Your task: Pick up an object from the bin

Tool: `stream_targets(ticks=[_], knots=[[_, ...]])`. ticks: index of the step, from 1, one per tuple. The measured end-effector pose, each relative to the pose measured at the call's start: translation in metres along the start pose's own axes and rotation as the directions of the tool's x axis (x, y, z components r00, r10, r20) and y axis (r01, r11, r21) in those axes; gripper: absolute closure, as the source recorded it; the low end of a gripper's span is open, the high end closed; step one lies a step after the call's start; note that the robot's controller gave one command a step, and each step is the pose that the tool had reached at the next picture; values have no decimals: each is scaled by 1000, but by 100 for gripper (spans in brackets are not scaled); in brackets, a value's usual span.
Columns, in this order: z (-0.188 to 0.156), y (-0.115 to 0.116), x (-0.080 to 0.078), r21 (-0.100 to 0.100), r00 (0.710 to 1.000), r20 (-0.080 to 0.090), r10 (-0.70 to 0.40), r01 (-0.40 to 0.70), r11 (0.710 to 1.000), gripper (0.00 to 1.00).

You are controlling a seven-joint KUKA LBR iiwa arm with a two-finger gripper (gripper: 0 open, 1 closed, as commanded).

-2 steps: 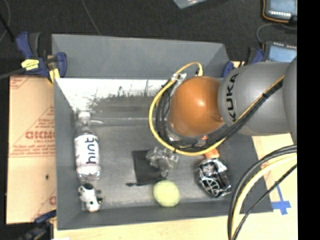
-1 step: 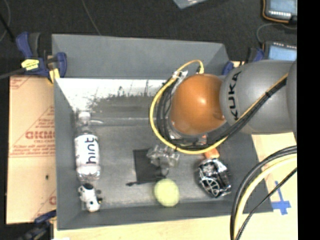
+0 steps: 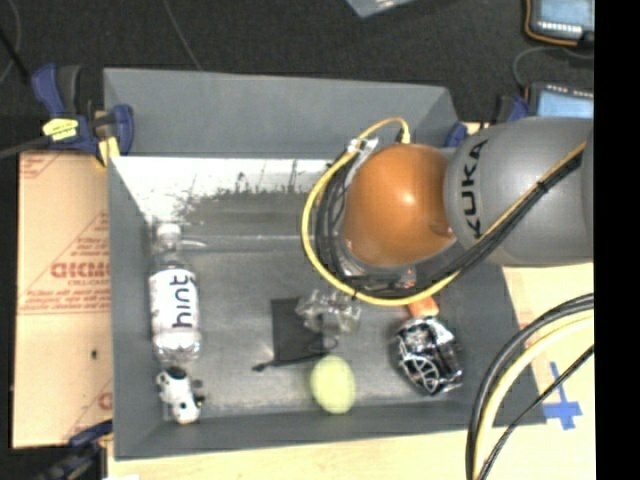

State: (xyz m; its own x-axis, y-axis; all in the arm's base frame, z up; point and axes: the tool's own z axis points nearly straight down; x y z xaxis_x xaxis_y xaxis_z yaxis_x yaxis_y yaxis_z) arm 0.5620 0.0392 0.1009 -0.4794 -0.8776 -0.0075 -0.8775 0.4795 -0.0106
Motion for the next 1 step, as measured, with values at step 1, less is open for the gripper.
stream_targets(ticks=[1], knots=[[-19,0,0,-2,1000,-1,1,-1,1000,100]])
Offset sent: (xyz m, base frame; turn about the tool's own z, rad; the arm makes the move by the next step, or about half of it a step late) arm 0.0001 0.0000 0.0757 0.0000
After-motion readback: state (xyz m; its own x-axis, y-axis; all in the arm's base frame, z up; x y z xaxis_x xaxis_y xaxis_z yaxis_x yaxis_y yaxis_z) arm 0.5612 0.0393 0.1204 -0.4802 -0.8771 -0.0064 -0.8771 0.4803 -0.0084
